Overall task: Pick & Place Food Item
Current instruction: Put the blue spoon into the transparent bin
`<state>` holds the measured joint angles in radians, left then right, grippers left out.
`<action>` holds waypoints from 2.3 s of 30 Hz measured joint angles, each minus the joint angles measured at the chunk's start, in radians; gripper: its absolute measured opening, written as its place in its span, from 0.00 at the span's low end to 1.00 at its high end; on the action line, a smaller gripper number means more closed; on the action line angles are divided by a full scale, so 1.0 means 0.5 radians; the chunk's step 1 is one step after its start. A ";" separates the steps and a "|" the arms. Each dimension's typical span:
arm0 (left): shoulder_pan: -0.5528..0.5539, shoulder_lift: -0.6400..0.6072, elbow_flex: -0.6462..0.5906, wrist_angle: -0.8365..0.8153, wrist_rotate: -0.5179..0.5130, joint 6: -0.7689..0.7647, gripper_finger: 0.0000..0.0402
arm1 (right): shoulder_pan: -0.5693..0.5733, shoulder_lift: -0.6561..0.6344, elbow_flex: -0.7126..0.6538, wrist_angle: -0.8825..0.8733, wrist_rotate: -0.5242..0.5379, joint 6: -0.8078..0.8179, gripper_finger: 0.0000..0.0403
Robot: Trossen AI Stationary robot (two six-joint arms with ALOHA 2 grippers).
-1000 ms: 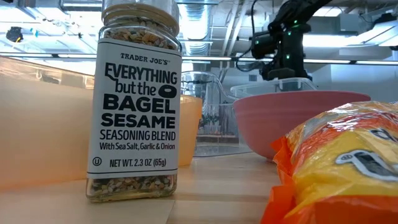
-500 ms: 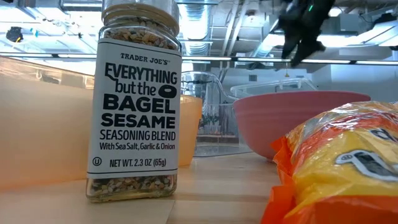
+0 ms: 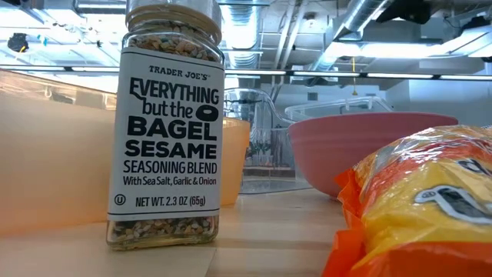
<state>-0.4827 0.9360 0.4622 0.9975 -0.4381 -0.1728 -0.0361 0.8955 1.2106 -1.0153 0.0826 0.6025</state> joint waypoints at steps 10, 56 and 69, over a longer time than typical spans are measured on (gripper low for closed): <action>0.026 0.000 0.000 -0.002 -0.004 0.000 0.28 | 0.263 0.044 -0.001 -0.232 0.137 0.289 0.63; 0.108 -0.002 0.000 0.061 0.003 -0.053 0.28 | 1.332 0.879 -0.601 -0.519 0.565 3.113 0.63; 0.108 -0.001 0.000 0.080 0.001 -0.053 0.28 | 1.032 0.775 -1.180 0.096 0.512 3.032 0.63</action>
<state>-0.4286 0.9356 0.4622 1.0374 -0.4374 -0.1993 0.4800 1.2829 0.6205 -0.9671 0.3385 2.1187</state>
